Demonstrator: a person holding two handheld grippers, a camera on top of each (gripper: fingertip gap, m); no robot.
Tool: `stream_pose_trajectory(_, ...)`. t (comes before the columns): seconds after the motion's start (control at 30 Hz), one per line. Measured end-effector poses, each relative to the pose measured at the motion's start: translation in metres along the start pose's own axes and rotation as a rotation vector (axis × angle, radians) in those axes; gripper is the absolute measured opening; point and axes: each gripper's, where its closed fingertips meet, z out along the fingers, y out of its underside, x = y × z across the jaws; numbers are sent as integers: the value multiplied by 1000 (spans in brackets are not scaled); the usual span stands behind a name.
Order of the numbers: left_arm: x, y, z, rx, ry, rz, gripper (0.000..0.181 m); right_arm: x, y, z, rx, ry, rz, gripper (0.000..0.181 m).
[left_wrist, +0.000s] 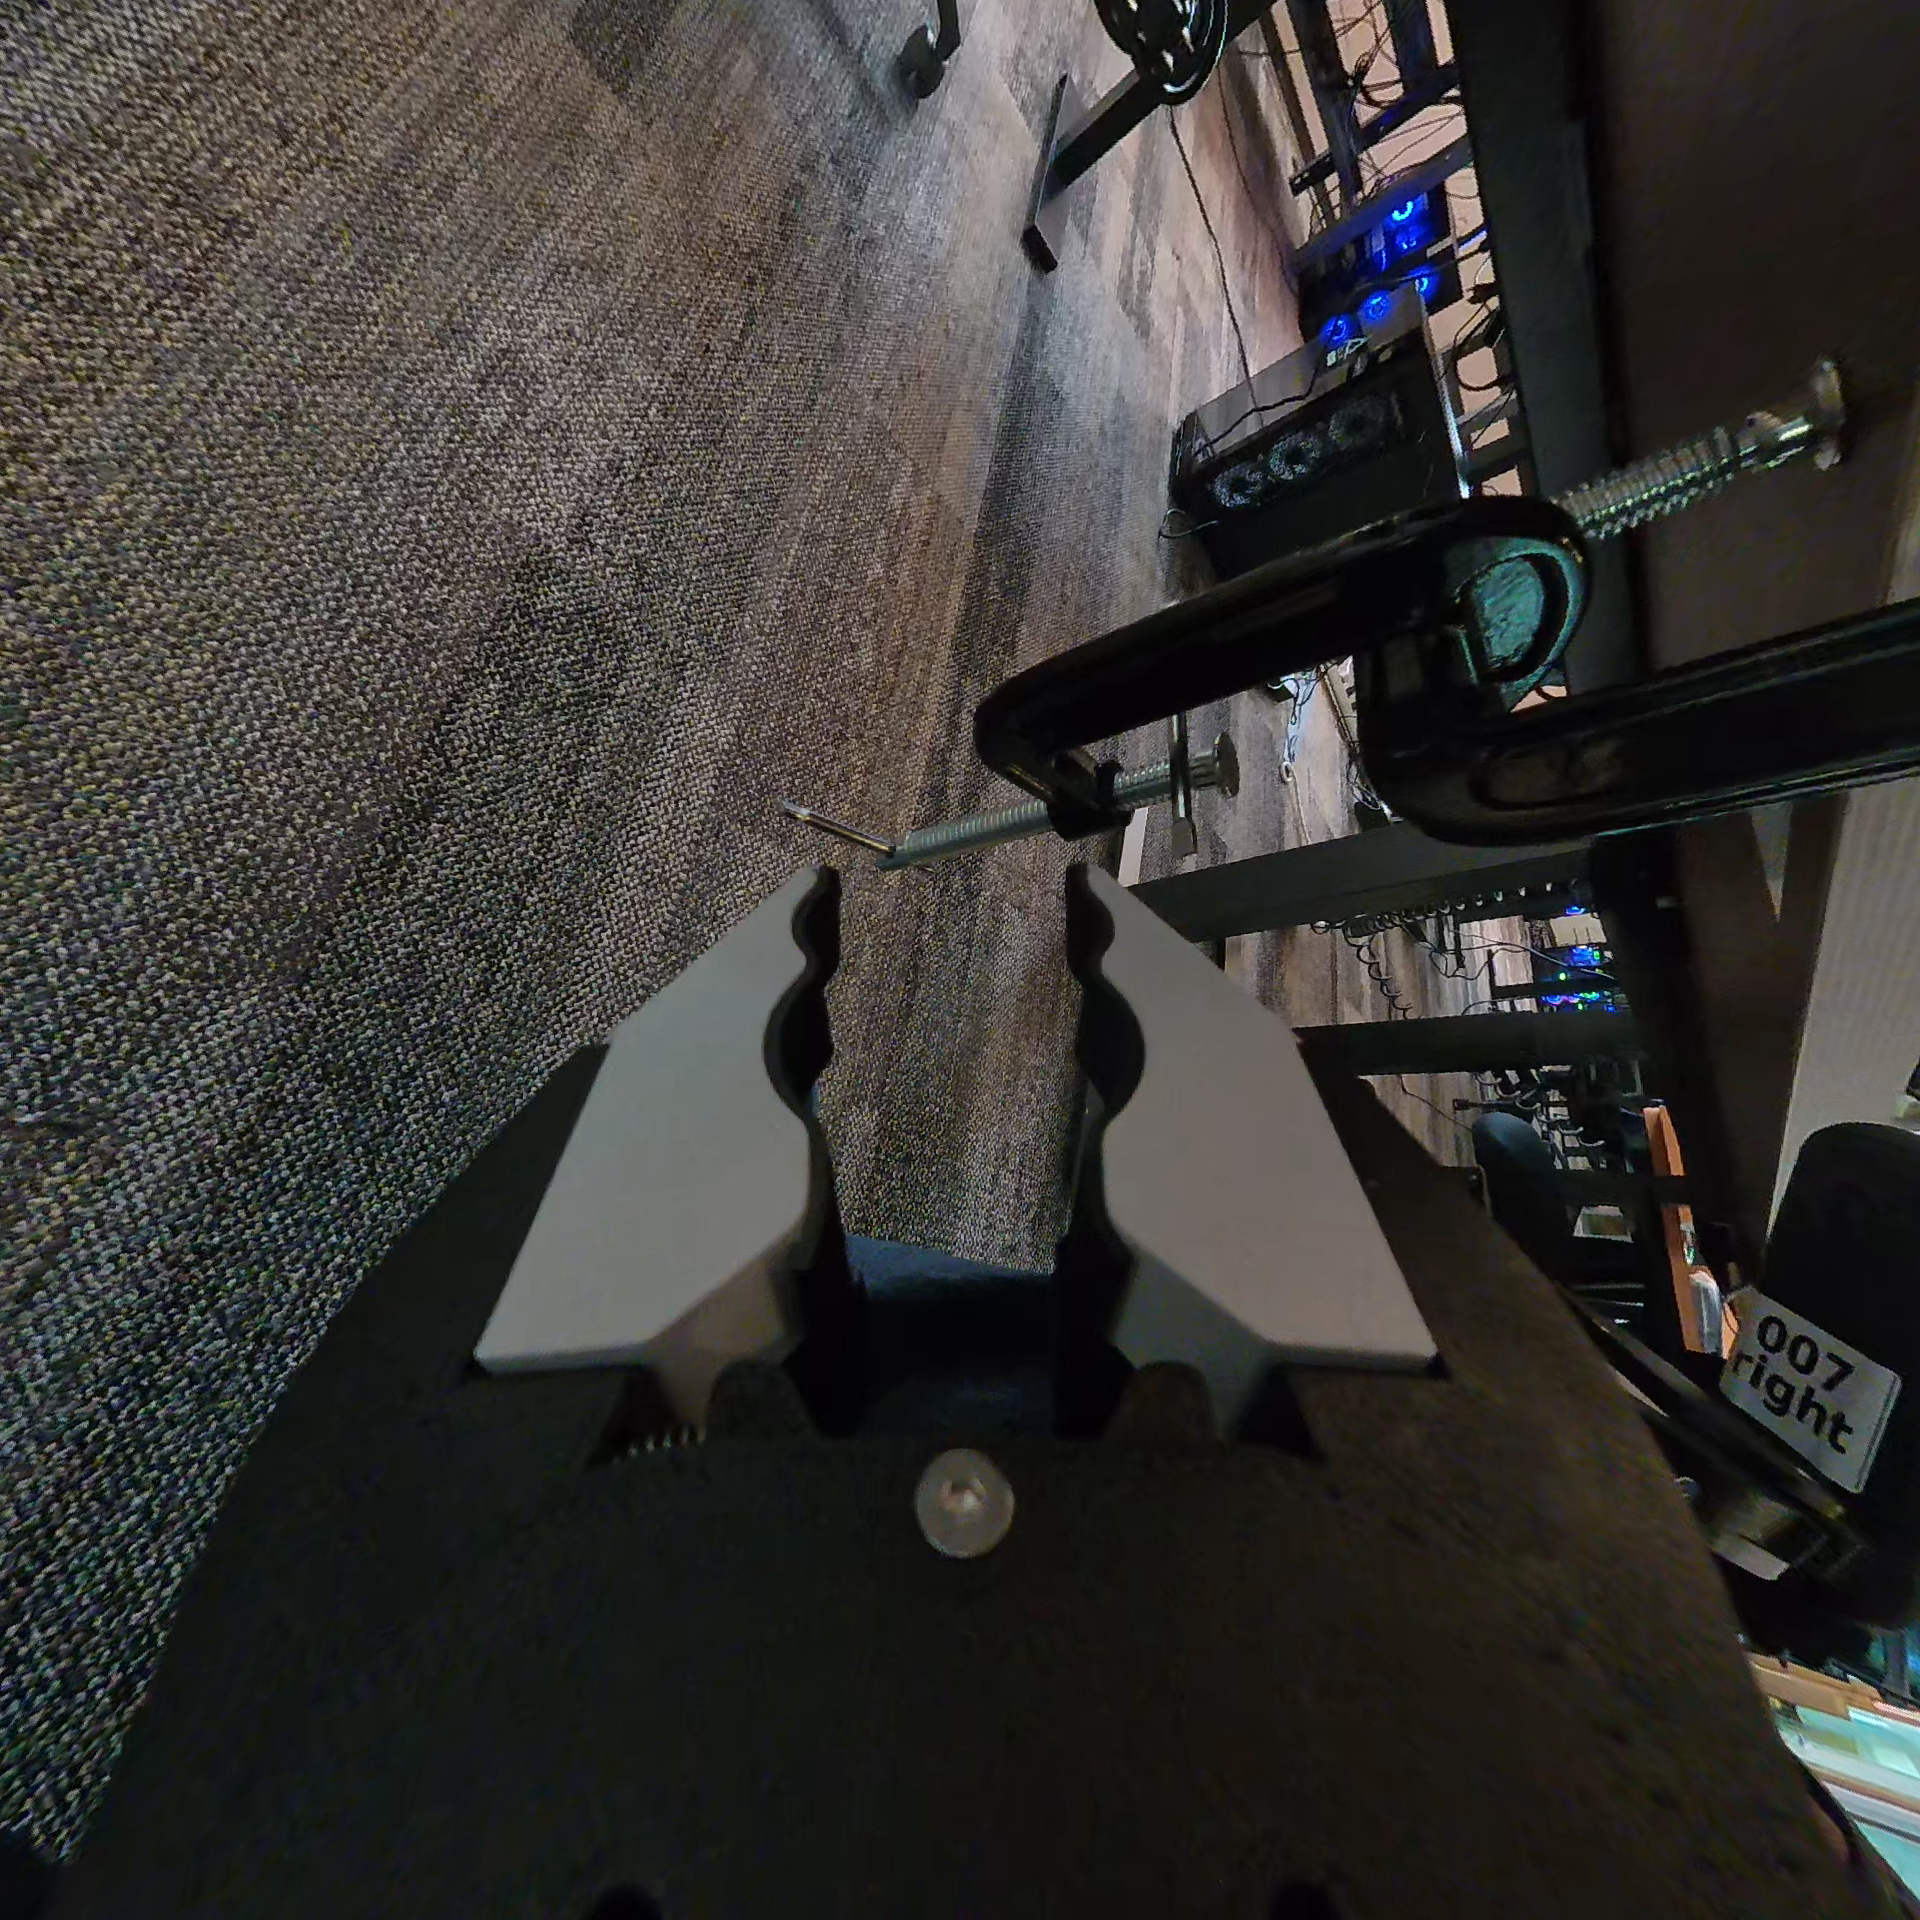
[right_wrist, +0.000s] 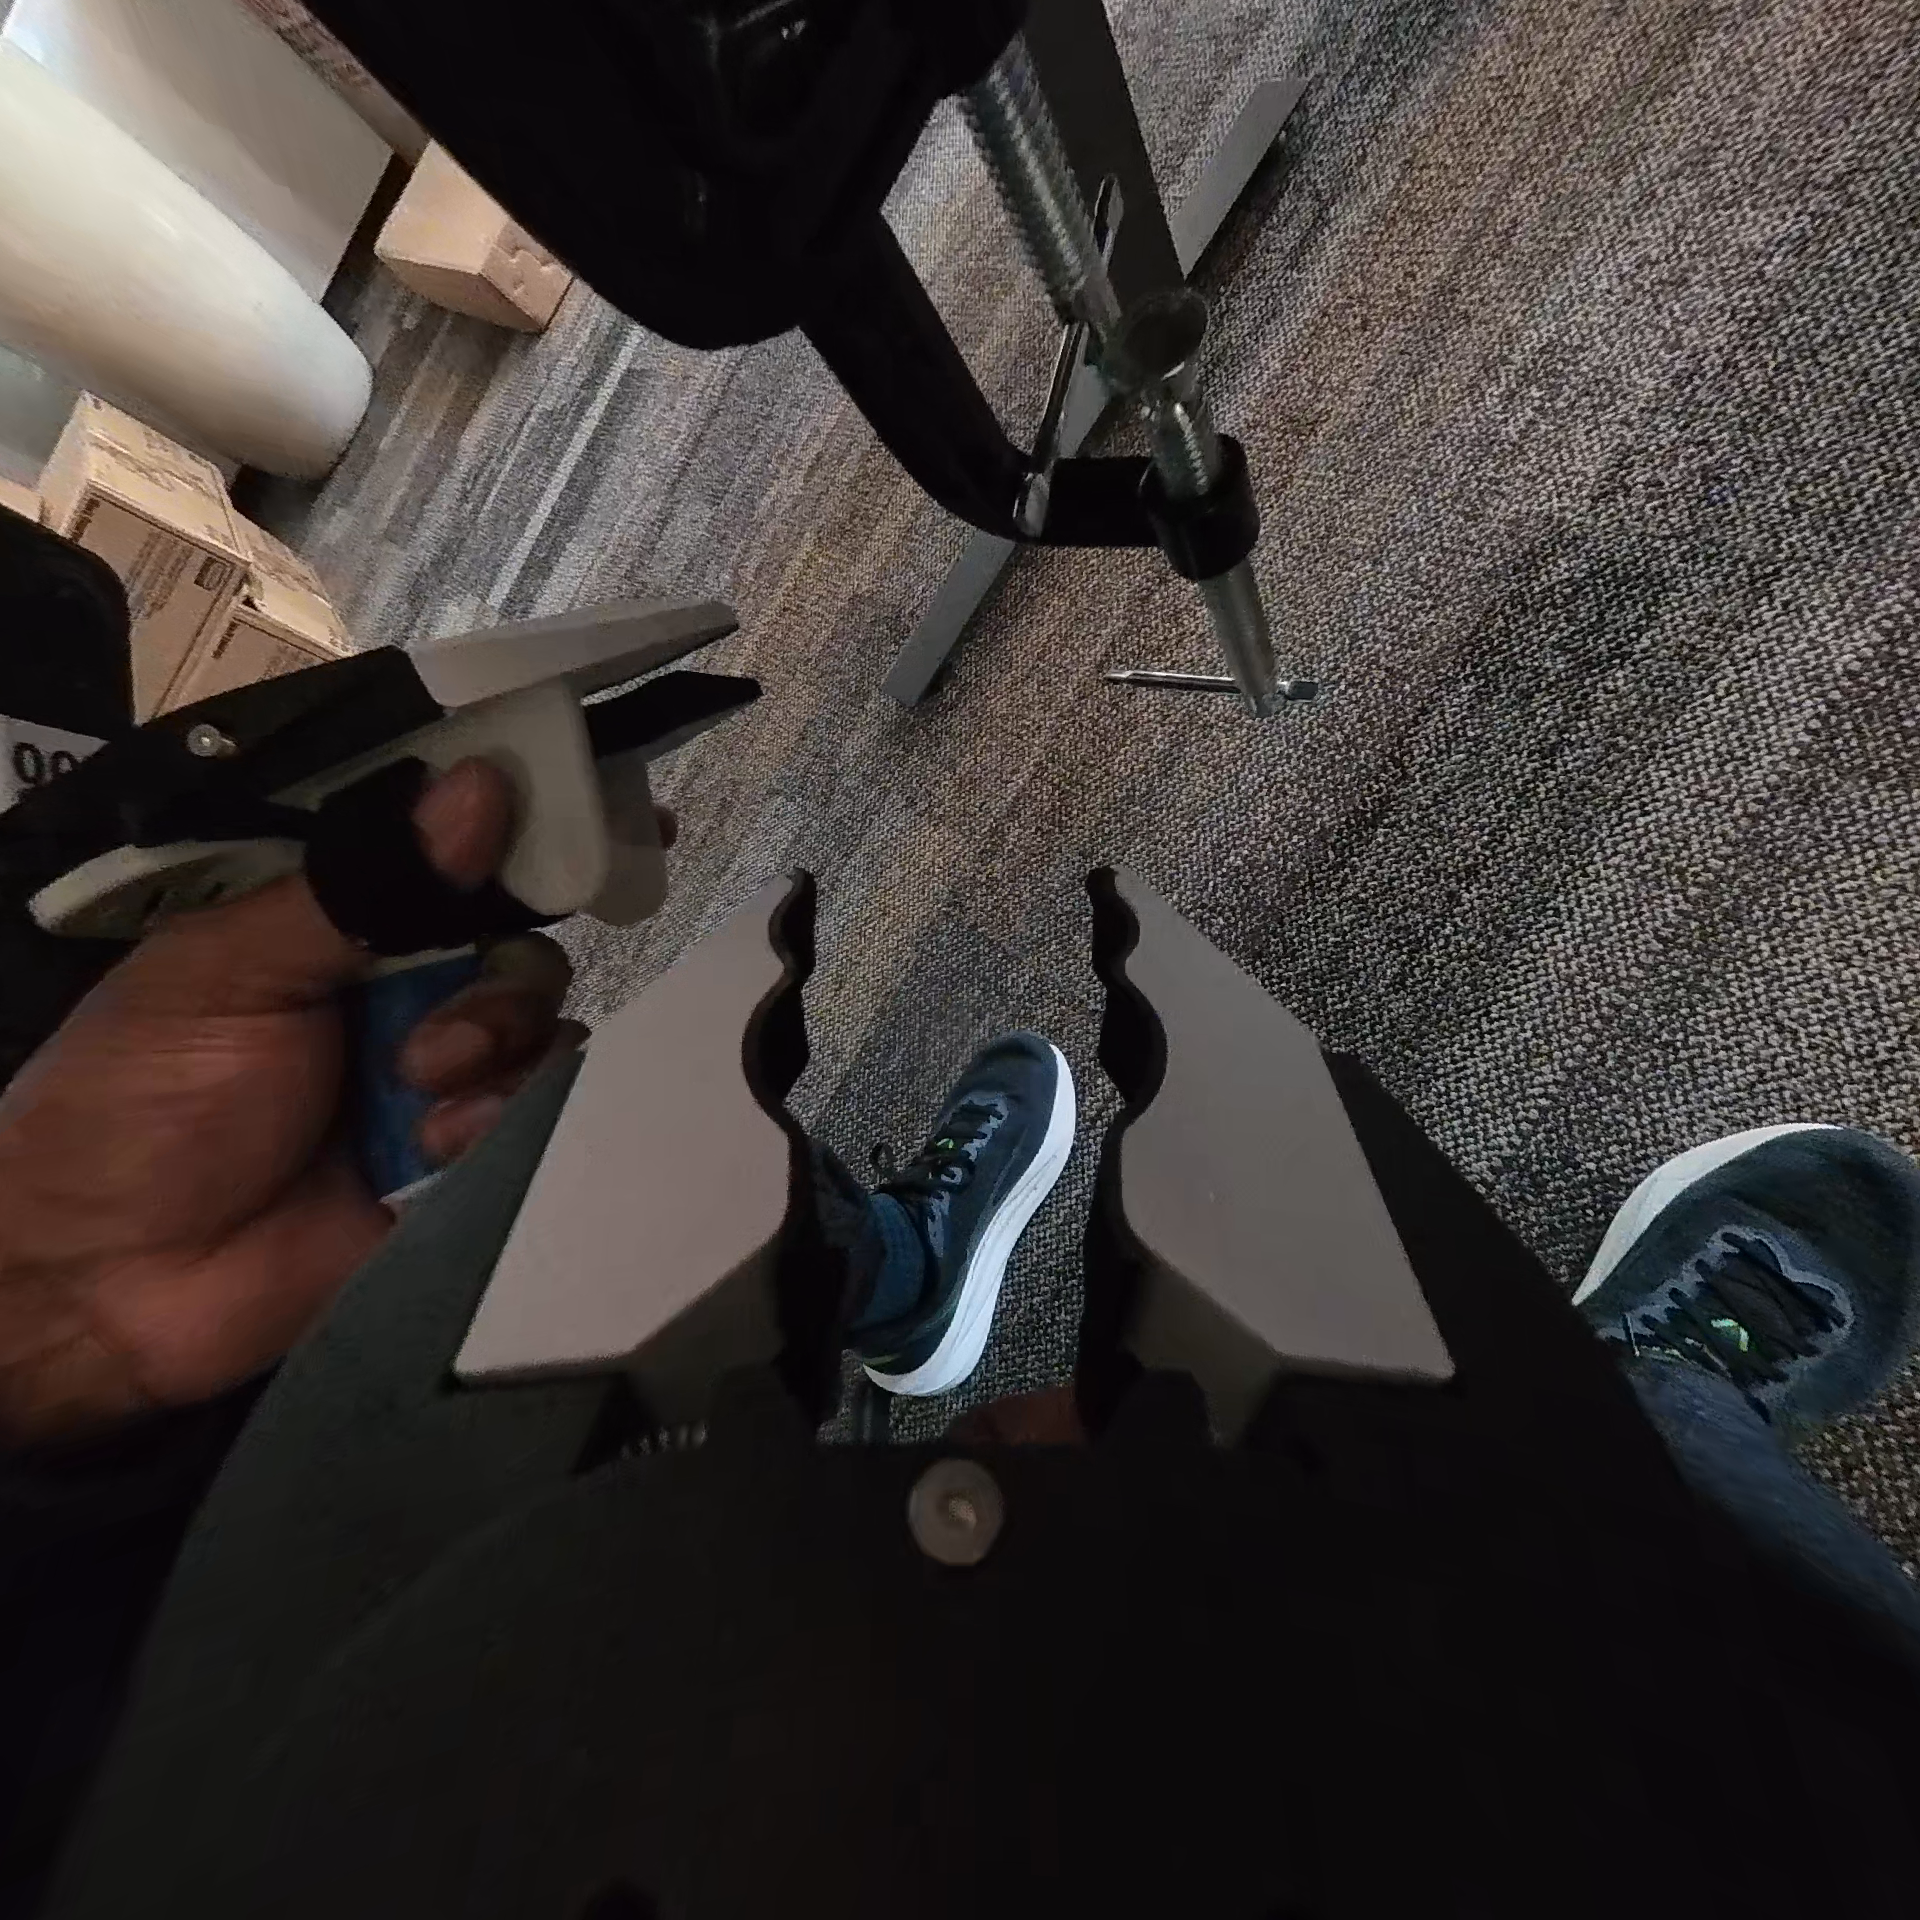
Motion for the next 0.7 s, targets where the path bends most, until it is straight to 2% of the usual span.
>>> stream_pose_trajectory(0.7, 0, 1, 0, -7, -6, 3, 58, 0, 2, 1, -10, -8, 9, 57)
